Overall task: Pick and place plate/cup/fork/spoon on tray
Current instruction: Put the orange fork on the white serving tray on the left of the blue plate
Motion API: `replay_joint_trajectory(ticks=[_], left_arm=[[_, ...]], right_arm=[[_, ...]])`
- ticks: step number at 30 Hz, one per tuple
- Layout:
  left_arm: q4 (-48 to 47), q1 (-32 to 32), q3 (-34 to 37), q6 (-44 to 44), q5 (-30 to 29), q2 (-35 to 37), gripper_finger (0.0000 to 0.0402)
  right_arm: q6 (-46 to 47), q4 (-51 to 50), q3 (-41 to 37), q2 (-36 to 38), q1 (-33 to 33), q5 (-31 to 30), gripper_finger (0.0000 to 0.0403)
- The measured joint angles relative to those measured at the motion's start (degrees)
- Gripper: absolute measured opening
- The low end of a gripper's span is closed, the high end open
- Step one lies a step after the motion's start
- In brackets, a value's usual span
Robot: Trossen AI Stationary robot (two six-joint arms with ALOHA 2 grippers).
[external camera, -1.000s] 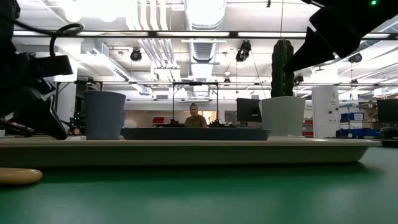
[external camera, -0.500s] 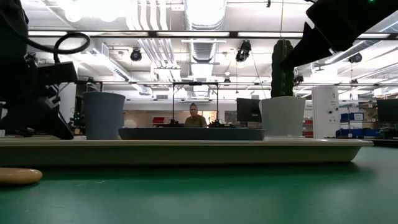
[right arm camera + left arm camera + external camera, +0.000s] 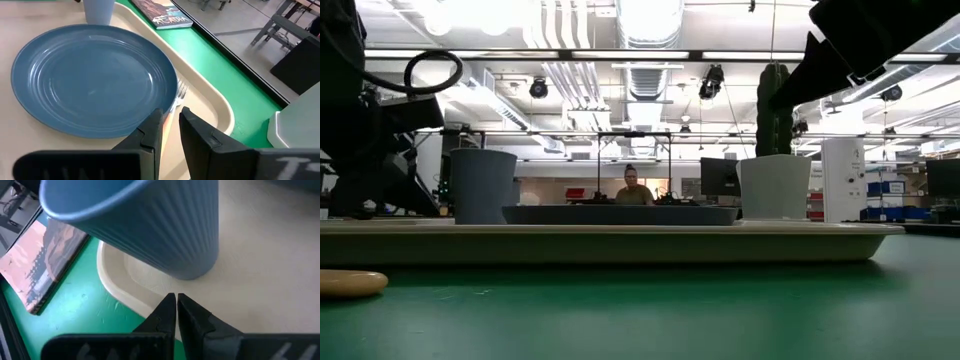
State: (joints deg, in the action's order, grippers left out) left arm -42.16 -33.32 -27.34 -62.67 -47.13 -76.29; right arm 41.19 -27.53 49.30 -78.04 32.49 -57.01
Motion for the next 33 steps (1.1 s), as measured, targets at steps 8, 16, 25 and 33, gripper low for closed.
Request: replay_joint_trajectory(ticks=[8, 16, 25, 33], left_arm=[[-7.1, -0.03, -2.94, 0.42, 7.41, 5.48, 0.0], [-9.5, -0.98, -6.0, 1.75, 18.79, 14.94, 0.0], [-9.2, -1.68, -10.98, 5.77, 11.76, 24.41, 0.0], [-4.37, -1.68, -10.83, 6.26, 7.55, 26.19, 0.0]], right_arm=[[2.73, 0.0, 0.0, 0.0, -0.17, 4.97, 0.0054], [10.66, 0.04, 0.0, 0.0, -0.29, 11.02, 0.0054], [12.94, 0.02, 0.57, 0.02, -4.12, 18.57, 0.0029], [5.77, 0.0, 0.57, 0.02, -10.66, 22.65, 0.0009]])
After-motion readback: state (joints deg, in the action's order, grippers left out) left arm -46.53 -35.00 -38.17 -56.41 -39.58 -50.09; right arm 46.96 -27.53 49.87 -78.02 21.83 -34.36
